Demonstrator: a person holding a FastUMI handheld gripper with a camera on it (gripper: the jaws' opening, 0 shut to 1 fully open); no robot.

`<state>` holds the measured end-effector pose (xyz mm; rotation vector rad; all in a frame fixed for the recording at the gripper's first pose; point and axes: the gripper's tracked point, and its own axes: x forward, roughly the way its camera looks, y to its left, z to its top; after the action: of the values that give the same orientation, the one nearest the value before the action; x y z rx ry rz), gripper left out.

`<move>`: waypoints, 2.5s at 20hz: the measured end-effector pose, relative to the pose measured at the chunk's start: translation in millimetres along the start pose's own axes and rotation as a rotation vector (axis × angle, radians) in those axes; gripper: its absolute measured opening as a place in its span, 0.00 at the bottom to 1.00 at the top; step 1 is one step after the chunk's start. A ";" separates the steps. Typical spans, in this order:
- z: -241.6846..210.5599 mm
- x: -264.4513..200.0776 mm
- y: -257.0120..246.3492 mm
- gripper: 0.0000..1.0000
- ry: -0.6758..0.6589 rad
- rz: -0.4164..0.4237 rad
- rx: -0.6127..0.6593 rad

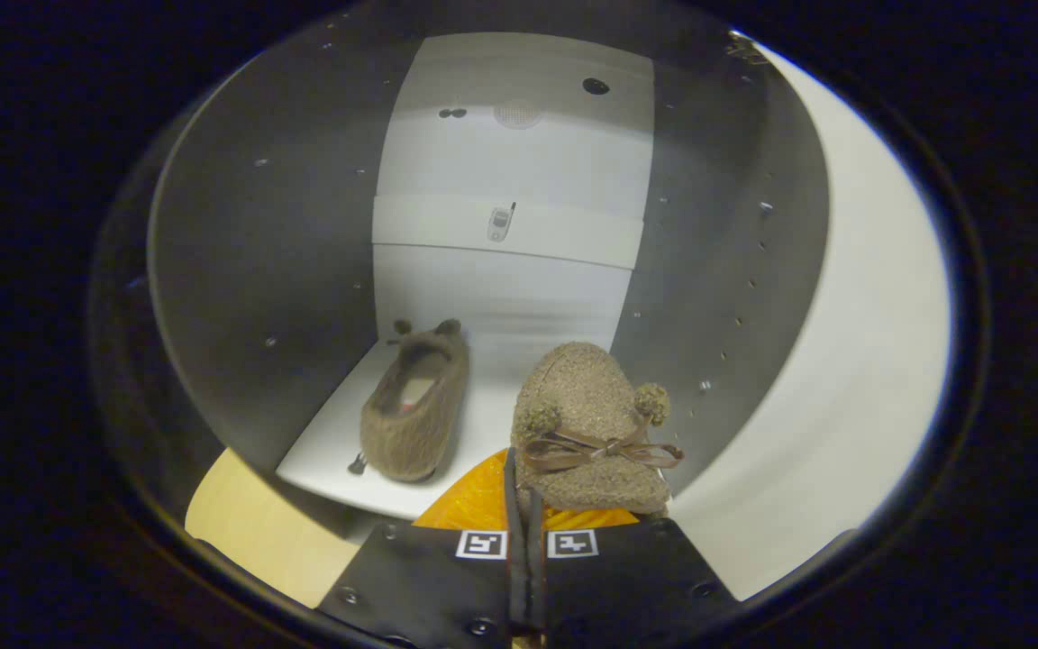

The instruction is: Open the shoe cabinet door, grab the shoes and put them into the shoe cabinet, then close the shoe cabinet door.

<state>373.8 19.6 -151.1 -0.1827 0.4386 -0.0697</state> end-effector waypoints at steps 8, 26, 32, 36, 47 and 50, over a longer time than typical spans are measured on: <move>-3.7 123.5 -3.8 0.02 0.109 0.004 -0.017; -14.6 139.0 -2.4 0.45 0.168 -0.011 0.061; -7.7 110.1 -2.1 0.79 0.135 -0.038 0.076; -4.2 79.5 -4.8 0.86 0.108 -0.044 0.105; 23.0 -113.9 0.5 0.95 -0.111 0.012 0.107; 20.9 -178.1 7.6 0.96 -0.165 0.047 0.119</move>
<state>222.1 49.3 -60.0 -0.0604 0.2731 -0.0339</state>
